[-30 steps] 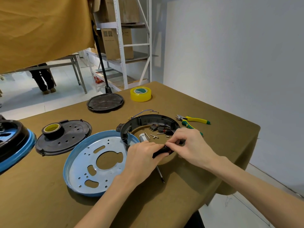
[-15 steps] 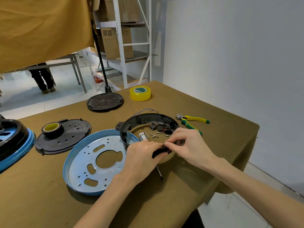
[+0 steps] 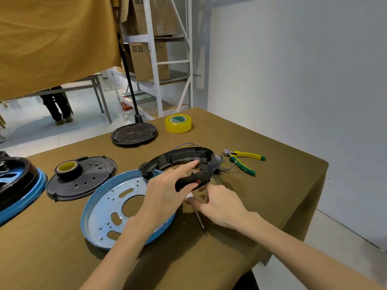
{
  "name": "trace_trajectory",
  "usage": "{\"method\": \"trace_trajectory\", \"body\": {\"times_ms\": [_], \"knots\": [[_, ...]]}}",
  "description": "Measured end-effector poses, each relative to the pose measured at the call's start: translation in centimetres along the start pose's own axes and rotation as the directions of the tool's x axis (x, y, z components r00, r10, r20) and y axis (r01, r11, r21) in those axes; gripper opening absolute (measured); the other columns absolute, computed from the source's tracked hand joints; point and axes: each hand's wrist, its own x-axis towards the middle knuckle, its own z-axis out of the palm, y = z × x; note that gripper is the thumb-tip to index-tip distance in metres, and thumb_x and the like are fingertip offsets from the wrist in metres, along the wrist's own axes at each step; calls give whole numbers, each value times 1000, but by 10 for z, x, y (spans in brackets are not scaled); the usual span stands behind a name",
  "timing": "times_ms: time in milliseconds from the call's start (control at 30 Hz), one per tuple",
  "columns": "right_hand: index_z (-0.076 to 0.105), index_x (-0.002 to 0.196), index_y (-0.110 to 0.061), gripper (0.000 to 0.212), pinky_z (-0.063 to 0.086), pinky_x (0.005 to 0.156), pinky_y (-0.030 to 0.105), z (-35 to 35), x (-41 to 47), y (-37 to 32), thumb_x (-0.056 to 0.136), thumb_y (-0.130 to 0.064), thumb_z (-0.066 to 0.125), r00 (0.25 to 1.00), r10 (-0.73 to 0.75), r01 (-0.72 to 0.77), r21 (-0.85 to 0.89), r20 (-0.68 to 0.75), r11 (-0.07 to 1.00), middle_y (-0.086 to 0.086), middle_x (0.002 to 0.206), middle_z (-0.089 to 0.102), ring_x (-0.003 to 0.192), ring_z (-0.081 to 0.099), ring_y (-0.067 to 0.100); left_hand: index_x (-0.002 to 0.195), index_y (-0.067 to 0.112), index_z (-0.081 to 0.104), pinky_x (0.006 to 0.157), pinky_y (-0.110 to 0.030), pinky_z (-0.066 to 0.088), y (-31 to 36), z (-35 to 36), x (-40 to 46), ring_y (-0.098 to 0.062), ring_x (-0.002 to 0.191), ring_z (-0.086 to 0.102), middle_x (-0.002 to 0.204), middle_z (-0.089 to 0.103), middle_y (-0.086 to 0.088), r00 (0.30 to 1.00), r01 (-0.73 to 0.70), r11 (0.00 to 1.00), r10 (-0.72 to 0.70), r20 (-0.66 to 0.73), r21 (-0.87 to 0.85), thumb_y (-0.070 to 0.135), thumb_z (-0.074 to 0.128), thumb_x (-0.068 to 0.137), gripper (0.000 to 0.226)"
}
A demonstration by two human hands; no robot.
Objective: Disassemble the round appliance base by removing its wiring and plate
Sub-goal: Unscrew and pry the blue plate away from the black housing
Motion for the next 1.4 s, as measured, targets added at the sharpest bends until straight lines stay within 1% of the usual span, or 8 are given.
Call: {"method": "trace_trajectory", "body": {"times_ms": [267,433,600,733,967,1133,1267,1400], "knots": [[58,113,-14,34,44,73,34,13,48,-41,101,-45,50,997,55,-46,-143,59,989,8,108,62,98,62,28,119,22,77,85,-24,47,-15,-15,4,-11,95,69,111,76,10,994,50,998,-54,-92,-45,13,85,83,38],[46,114,-16,22,55,59,34,-14,37,-18,102,-35,46,967,194,-221,170,165,960,6,98,61,75,68,23,127,24,71,82,-24,40,-17,-15,2,-8,87,66,103,78,7,994,39,999,-40,-99,-4,18,86,82,48],[45,119,-26,21,46,71,37,-40,3,28,103,-37,40,928,363,-357,85,-83,930,1,100,59,84,58,24,146,25,53,83,-32,46,-12,2,-3,-10,81,59,89,73,15,998,62,996,-62,0,59,26,85,83,71],[43,119,-36,17,39,54,27,-48,-12,25,103,-41,46,937,196,-145,187,-290,972,-14,87,56,68,53,0,142,26,56,77,-28,40,-9,14,-8,-16,81,59,94,78,12,998,54,985,-56,12,161,37,85,81,68],[52,127,-35,29,43,60,19,-62,0,-14,99,-45,56,909,-175,164,-62,-378,984,-14,104,67,84,59,8,115,34,76,80,-30,55,-5,11,-7,-7,84,68,92,78,13,989,135,975,-145,41,175,49,75,87,31],[59,122,-38,28,43,58,26,-66,8,-15,95,-47,56,930,-243,182,-230,-275,956,-10,99,71,85,64,14,112,34,78,75,-32,55,-4,10,-6,-5,78,64,88,74,14,993,87,979,-99,58,184,47,72,90,26],[62,122,-37,30,52,61,27,-79,20,-16,94,-47,61,875,-256,198,-179,-410,964,-12,95,71,75,59,10,115,34,77,77,-32,57,-5,11,-5,-3,80,64,91,74,15,991,97,981,-111,78,166,47,71,91,27],[60,125,-39,32,51,63,28,-69,18,-16,94,-47,59,921,-294,227,-262,-255,938,-12,101,72,84,63,11,114,34,77,73,-30,57,-7,11,-5,-3,77,64,87,73,14,993,86,979,-100,69,183,47,72,90,27]]}}
